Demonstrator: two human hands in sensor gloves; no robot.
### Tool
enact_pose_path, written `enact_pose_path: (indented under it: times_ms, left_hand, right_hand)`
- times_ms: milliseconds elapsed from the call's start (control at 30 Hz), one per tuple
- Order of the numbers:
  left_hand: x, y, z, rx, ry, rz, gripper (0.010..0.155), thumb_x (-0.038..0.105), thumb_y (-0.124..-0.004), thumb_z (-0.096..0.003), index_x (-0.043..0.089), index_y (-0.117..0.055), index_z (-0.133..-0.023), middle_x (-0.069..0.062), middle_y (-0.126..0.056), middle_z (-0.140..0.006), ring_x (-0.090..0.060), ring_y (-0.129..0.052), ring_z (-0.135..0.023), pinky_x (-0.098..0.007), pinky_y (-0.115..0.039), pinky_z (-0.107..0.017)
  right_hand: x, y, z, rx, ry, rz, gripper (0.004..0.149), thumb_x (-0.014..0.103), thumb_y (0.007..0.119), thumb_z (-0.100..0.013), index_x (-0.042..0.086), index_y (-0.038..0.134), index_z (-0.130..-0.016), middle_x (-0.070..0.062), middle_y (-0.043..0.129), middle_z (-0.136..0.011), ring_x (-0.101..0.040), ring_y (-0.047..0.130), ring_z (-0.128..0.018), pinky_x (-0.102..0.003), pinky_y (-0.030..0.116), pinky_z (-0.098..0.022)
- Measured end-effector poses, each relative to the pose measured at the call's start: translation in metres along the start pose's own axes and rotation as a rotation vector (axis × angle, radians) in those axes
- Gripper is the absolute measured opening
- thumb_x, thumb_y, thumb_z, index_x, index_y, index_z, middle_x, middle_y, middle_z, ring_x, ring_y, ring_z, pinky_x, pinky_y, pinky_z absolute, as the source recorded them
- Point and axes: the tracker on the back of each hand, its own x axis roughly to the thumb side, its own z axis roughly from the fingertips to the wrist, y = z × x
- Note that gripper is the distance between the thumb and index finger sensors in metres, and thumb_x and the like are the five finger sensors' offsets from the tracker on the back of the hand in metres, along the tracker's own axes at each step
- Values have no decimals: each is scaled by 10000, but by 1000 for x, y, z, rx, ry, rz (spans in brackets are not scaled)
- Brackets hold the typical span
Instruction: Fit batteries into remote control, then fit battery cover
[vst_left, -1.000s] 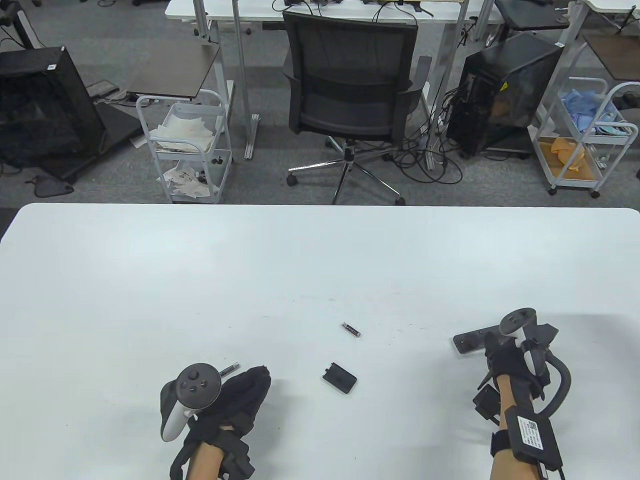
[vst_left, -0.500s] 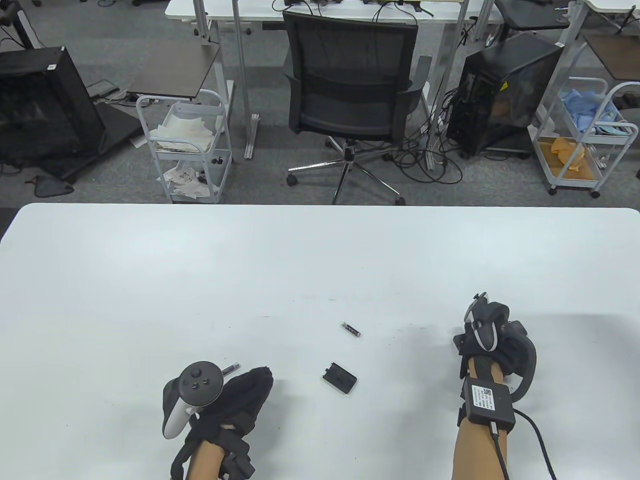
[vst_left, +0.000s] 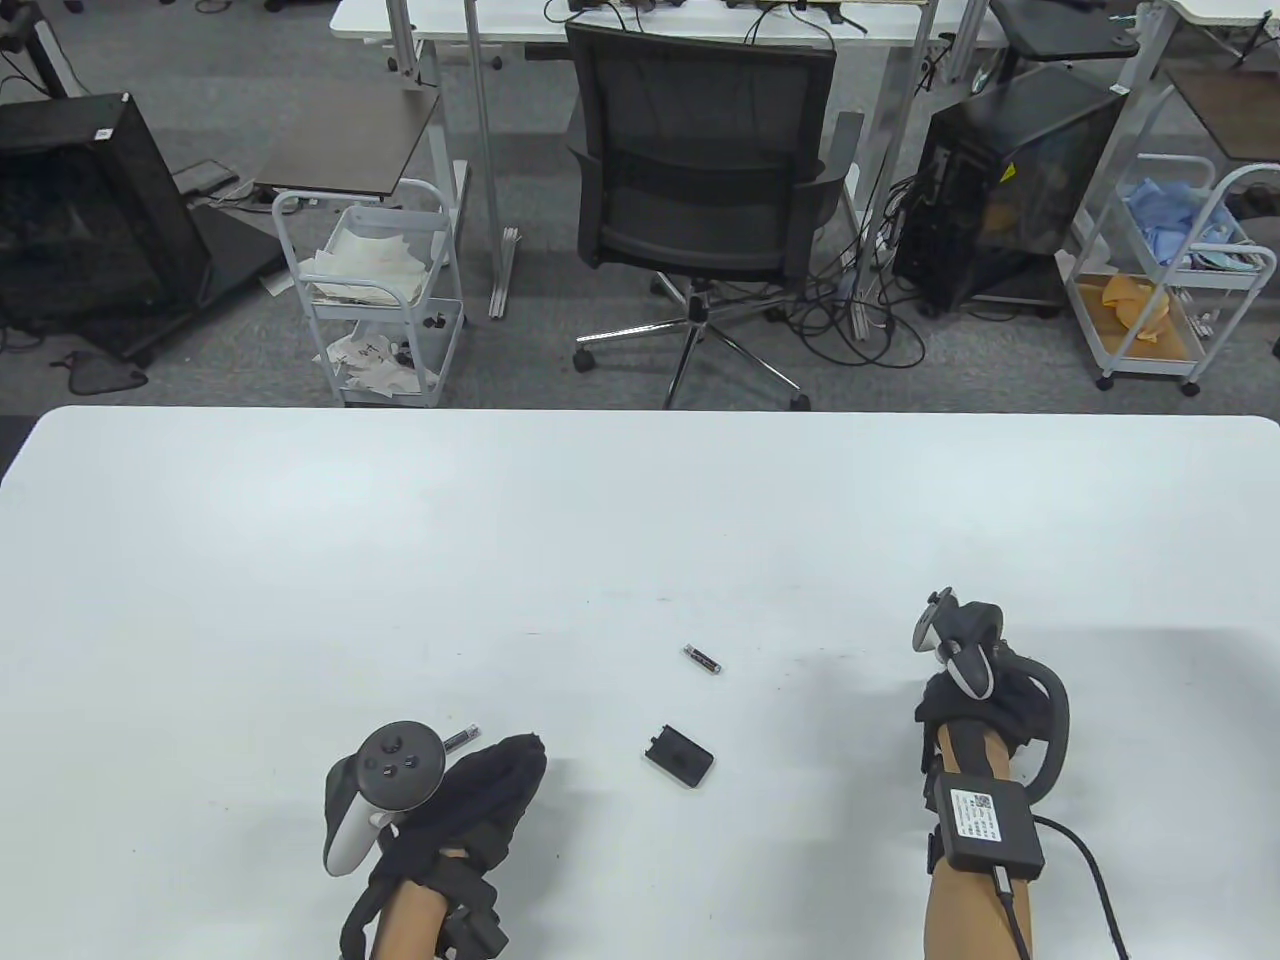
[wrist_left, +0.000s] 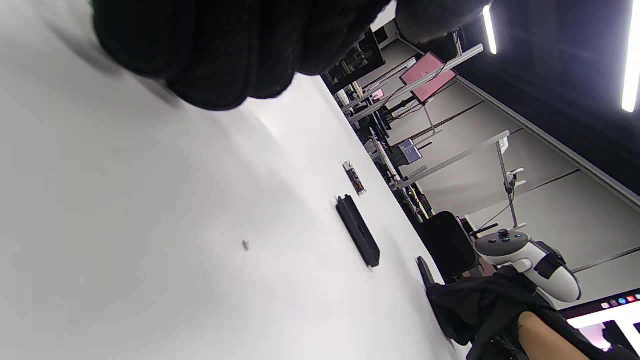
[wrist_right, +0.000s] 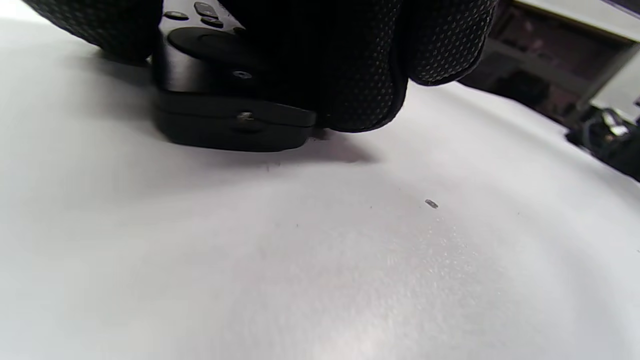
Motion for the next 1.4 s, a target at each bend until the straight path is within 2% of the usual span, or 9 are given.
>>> enact_pose_path:
  times_ms: [167, 333, 400, 600, 800, 933, 1000, 1167, 1400]
  left_hand:
    - [0, 0, 0, 3, -11, -4, 619, 464, -570, -645, 41, -602, -1096, -308, -719, -983, -435, -829, -769, -573, -712, -569]
    - [0, 1, 1, 3, -16, -1, 620, 462, -572, -645, 39, -603, -1096, -309, -719, -982, -436, -828, -770, -575, -711, -570]
    - [0, 1, 1, 5, -17, -1, 620, 461, -573, -644, 37, -605, -1095, -312, -720, -980, -438, -829, -768, -575, -712, -569]
    - [0, 1, 2, 0, -25, 2, 619, 461, -574, -644, 39, -603, -1095, -313, -720, -981, -440, -828, -769, -578, -711, -569]
    - [0, 1, 2, -12, -27, 3, 619, 458, -576, -643, 35, -606, -1094, -316, -720, -980, -441, -829, -769, -580, -710, -569]
    - [1, 1, 2, -24, -29, 8, 620, 459, -575, -644, 37, -602, -1097, -314, -715, -986, -442, -824, -775, -582, -706, -574]
    - [1, 1, 2, -28, -26, 7, 620, 460, -575, -644, 39, -601, -1098, -314, -714, -987, -444, -823, -777, -583, -705, -576]
    - [1, 0, 1, -43, -24, 10, 620, 458, -576, -644, 38, -600, -1099, -315, -712, -989, -446, -820, -779, -587, -702, -578]
    - [2, -1, 0, -62, -27, 8, 619, 459, -576, -643, 42, -597, -1100, -313, -710, -991, -445, -818, -782, -588, -699, -582]
  right_hand:
    - [3, 2, 13, -23, -104, 102, 736, 520, 697, -505, 30, 647, -1051, -141, 869, -913, -303, 905, -748, -546, 680, -699]
    - [11, 15, 27, -178, -167, 256, 707, 480, 618, -523, 25, 610, -1064, -149, 858, -926, -315, 892, -766, -548, 662, -717]
    - [7, 14, 32, -190, -191, 292, 696, 470, 601, -527, 29, 605, -1064, -144, 859, -933, -309, 895, -773, -542, 665, -724]
    - [-11, 2, 36, -95, -295, 265, 693, 461, 643, -527, 78, 533, -1094, -136, 787, -1001, -304, 843, -842, -535, 620, -769]
    - [-13, 6, 40, -207, -329, 273, 710, 508, 601, -489, 98, 578, -1067, -95, 837, -925, -259, 871, -776, -510, 631, -768]
    - [-18, 11, 36, -255, -350, 188, 699, 515, 557, -483, 120, 591, -1059, -68, 858, -869, -234, 873, -729, -503, 635, -758]
    - [-21, 11, 34, -256, -351, 180, 665, 524, 642, -498, 168, 578, -1057, -27, 849, -852, -202, 869, -716, -487, 638, -760]
    - [-29, 8, 34, -233, -389, 74, 633, 455, 690, -512, 239, 521, -1083, -37, 867, -860, -208, 881, -719, -491, 651, -751]
    - [-45, -2, 42, -164, -631, -445, 632, 434, 771, -491, 257, 578, -1066, -33, 944, -760, -205, 940, -603, -484, 723, -686]
